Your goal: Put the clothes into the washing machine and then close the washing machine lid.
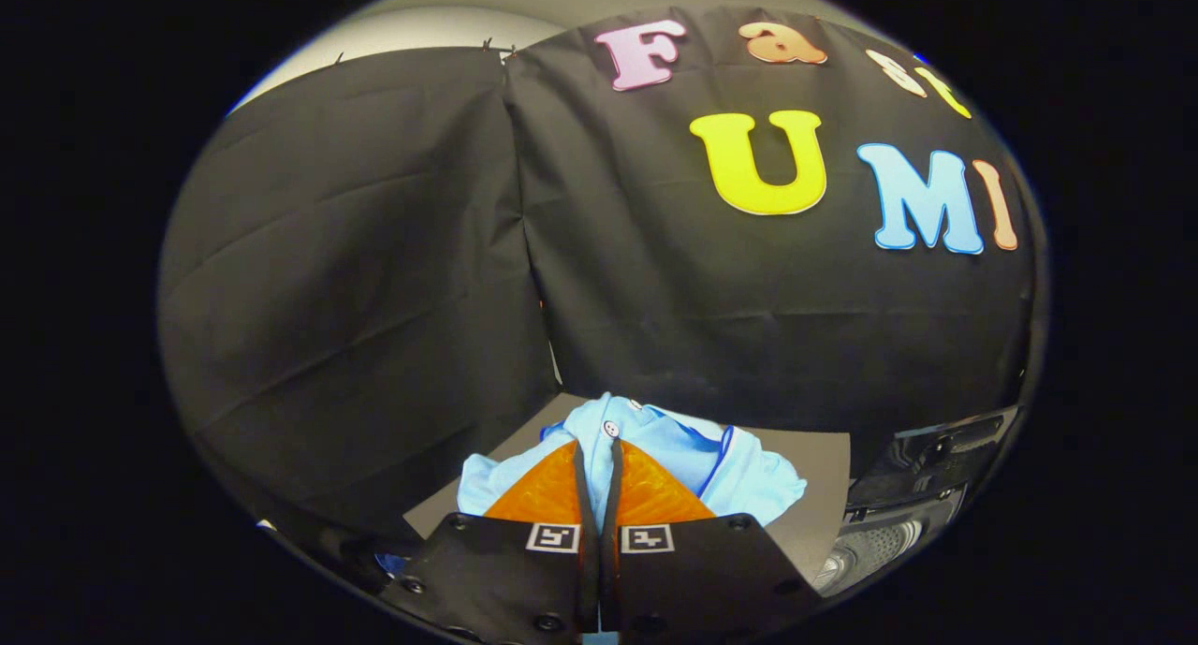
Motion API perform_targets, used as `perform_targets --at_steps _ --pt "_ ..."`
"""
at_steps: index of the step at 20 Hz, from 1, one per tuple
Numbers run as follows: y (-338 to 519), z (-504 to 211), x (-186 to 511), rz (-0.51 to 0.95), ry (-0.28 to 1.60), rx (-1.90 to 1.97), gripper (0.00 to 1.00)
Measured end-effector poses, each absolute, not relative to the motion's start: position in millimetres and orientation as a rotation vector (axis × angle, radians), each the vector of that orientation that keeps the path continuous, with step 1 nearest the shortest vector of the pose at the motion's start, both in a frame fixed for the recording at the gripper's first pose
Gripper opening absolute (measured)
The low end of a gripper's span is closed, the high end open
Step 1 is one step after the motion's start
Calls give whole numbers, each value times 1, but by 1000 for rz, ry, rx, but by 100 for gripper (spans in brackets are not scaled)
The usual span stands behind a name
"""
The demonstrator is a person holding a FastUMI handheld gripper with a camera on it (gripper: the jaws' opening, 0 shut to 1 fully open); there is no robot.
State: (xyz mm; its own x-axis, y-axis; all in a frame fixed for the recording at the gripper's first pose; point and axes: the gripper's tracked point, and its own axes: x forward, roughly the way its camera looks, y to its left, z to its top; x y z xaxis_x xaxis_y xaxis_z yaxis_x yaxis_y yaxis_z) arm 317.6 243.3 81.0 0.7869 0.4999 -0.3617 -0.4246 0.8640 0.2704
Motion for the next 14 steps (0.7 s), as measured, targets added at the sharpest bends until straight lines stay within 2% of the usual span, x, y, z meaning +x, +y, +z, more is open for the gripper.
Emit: perform_targets --at_steps 7,14 --pt "182 135 318 514 306 183 2" --pt "80 147 311 428 241 171 2"
